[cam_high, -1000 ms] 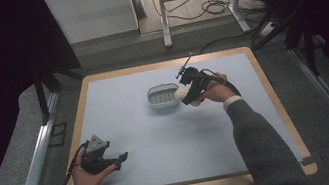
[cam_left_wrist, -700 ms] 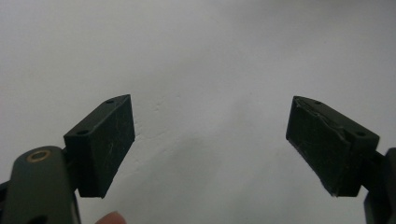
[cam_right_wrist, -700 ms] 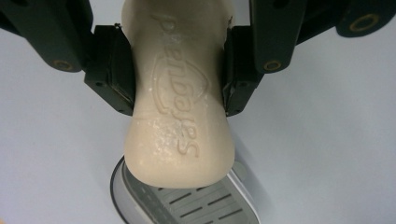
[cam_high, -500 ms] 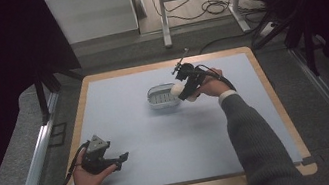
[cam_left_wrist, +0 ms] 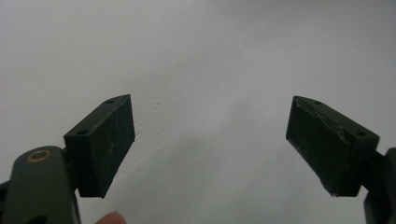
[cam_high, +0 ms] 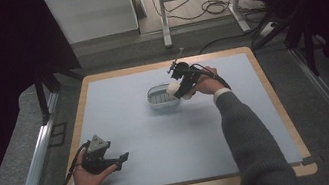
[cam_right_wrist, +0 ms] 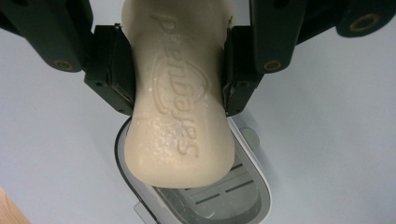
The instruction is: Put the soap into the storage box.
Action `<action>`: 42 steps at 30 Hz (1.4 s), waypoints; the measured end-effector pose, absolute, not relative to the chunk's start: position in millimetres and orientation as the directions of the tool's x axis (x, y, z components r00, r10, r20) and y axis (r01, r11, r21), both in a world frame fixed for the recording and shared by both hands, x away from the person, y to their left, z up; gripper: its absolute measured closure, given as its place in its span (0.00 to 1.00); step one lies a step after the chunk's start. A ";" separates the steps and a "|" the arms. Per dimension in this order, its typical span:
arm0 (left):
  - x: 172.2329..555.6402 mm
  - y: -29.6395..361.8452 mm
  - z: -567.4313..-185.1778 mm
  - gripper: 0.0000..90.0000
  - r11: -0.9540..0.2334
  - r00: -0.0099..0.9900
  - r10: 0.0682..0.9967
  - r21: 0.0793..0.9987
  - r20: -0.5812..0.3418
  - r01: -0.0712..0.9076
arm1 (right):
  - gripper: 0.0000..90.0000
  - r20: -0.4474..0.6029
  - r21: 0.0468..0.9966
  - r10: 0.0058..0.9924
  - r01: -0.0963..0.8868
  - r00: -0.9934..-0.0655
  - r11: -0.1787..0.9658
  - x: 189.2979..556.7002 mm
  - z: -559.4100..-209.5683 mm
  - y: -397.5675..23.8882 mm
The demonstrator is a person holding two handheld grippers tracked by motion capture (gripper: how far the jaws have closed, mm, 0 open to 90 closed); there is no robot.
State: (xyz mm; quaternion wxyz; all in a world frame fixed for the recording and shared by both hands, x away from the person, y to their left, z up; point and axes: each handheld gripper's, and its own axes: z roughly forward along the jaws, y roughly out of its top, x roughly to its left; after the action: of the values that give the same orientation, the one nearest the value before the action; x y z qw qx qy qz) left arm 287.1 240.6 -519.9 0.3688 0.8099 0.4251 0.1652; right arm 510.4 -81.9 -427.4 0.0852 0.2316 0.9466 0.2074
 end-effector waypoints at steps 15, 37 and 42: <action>288.3 240.4 -521.1 0.18 -0.379 0.589 0.808 0.731 -0.039 0.568 | 0.54 -0.085 0.420 0.422 0.352 -0.903 0.837 524.8 -433.3 -59.4; 289.5 240.1 -522.4 0.18 -0.380 0.591 0.806 0.728 -0.043 0.571 | 0.54 -0.082 0.432 0.341 0.275 -0.937 0.859 537.0 -448.9 -40.3; 289.6 239.9 -522.5 0.18 -0.381 0.592 0.805 0.728 -0.042 0.570 | 0.54 -0.092 0.429 0.315 0.248 -0.945 0.869 537.8 -451.9 -38.2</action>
State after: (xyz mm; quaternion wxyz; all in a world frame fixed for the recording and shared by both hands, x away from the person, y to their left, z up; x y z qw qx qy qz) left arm 289.6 239.9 -522.5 0.3624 0.8151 0.4218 0.1620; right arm 537.8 -38.2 -451.9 0.0797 0.1461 0.9633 0.2104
